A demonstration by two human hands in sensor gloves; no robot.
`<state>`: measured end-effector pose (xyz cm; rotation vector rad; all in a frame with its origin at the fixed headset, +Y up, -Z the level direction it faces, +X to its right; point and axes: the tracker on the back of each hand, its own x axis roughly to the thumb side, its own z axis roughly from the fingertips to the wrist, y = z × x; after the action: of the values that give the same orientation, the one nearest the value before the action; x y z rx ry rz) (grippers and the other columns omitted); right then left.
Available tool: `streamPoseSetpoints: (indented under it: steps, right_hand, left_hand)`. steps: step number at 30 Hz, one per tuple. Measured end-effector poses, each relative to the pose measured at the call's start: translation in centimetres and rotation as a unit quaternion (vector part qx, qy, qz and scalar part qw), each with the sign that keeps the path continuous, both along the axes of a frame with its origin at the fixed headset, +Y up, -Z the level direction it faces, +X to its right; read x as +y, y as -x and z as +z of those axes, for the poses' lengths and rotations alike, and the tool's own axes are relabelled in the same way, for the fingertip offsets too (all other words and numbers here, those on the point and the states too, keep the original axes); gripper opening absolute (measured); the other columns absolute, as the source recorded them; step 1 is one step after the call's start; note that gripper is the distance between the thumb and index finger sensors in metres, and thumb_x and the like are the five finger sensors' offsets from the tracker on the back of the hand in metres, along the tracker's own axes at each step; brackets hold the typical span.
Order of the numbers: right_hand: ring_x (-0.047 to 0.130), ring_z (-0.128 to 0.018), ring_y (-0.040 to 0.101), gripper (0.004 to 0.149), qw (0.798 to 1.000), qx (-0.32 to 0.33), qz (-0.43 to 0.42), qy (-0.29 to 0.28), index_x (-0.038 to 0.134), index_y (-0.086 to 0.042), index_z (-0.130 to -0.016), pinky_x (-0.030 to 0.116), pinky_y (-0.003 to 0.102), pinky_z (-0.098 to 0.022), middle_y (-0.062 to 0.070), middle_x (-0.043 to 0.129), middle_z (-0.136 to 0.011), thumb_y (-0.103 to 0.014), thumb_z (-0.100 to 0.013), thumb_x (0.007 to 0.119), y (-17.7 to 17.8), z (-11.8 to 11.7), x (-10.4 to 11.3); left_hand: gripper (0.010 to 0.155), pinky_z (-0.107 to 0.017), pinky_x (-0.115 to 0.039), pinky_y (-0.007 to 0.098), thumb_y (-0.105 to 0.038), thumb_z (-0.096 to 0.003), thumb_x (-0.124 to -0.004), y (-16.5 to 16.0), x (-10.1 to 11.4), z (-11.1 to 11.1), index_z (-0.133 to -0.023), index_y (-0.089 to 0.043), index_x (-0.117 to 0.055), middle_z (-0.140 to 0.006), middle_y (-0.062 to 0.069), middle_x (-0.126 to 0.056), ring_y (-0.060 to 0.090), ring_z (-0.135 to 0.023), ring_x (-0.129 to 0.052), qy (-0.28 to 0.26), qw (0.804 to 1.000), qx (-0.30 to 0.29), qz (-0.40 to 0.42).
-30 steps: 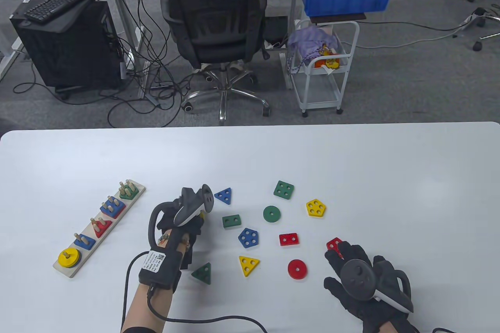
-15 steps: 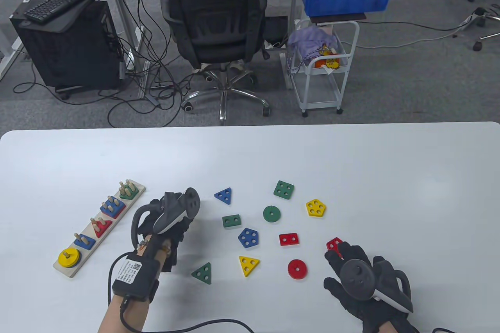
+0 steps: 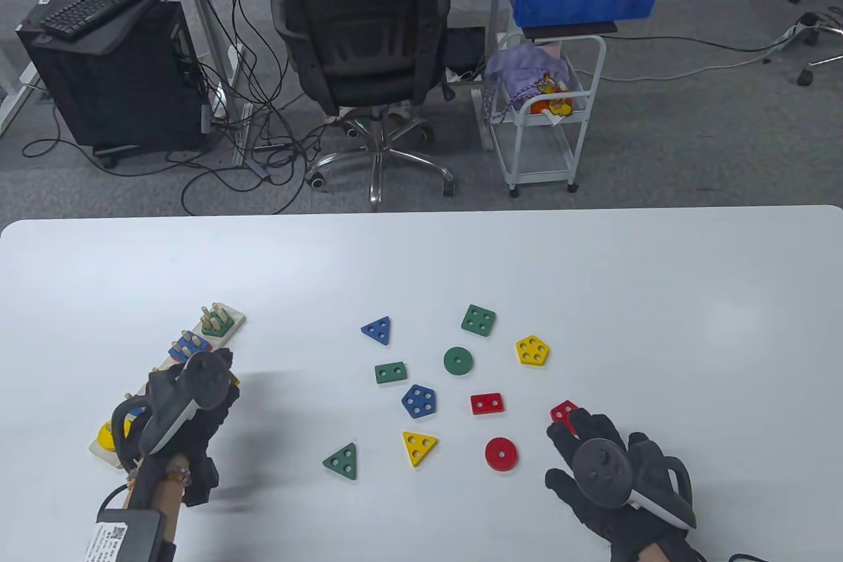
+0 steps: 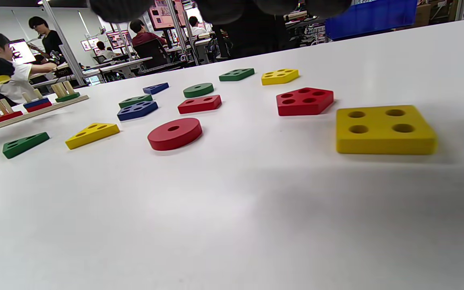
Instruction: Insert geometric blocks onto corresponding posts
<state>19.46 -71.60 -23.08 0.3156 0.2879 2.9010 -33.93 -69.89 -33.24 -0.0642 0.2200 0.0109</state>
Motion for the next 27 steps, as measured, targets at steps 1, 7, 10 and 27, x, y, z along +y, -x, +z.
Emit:
streamPoseSetpoints:
  steps: [1, 7, 10, 27]
  right_hand:
    - [0.042, -0.102, 0.052, 0.065, 1.0, -0.001, -0.001, 0.0, 0.045, -0.018, -0.106, 0.036, 0.08, -0.062, 0.023, 0.036, -0.112, -0.052, -0.052, 0.058, 0.0, 0.0, 0.0]
    - [0.042, -0.102, 0.052, 0.065, 1.0, -0.003, 0.002, -0.002, 0.045, -0.018, -0.107, 0.036, 0.08, -0.062, 0.023, 0.036, -0.112, -0.052, -0.052, 0.058, 0.0, 0.0, 0.0]
    - [0.042, -0.102, 0.052, 0.065, 1.0, -0.002, 0.002, -0.002, 0.045, -0.018, -0.107, 0.036, 0.08, -0.062, 0.023, 0.036, -0.112, -0.052, -0.052, 0.058, -0.1, 0.0, 0.0]
    - [0.042, -0.102, 0.052, 0.065, 1.0, -0.001, 0.003, 0.008, 0.045, -0.018, -0.107, 0.036, 0.08, -0.062, 0.023, 0.036, -0.112, -0.052, -0.052, 0.058, 0.0, 0.0, -0.1]
  left_hand:
    - [0.06, -0.081, -0.057, 0.056, -0.05, -0.0459, -0.079, 1.0, -0.1, 0.2, -0.103, -0.041, -0.062, -0.115, -0.01, -0.069, 0.019, -0.107, -0.074, 0.01, 1.0, 0.011, -0.004]
    - [0.06, -0.081, -0.055, 0.057, -0.049, -0.0457, -0.08, 3.9, -0.1, 1.0, -0.102, -0.042, -0.062, -0.115, -0.009, -0.068, 0.019, -0.108, -0.072, -0.002, 0.999, 0.053, -0.008]
    - [0.06, -0.081, -0.055, 0.057, -0.049, -0.0454, -0.081, 5.3, -0.2, 1.4, -0.102, -0.042, -0.062, -0.115, -0.01, -0.068, 0.019, -0.108, -0.072, -0.004, 0.997, 0.076, -0.006]
    - [0.063, -0.081, -0.056, 0.055, -0.053, -0.0456, -0.079, 8.9, -2.7, 1.8, -0.104, -0.042, -0.057, -0.115, -0.011, -0.067, 0.018, -0.107, -0.072, -0.016, 0.987, 0.156, -0.033]
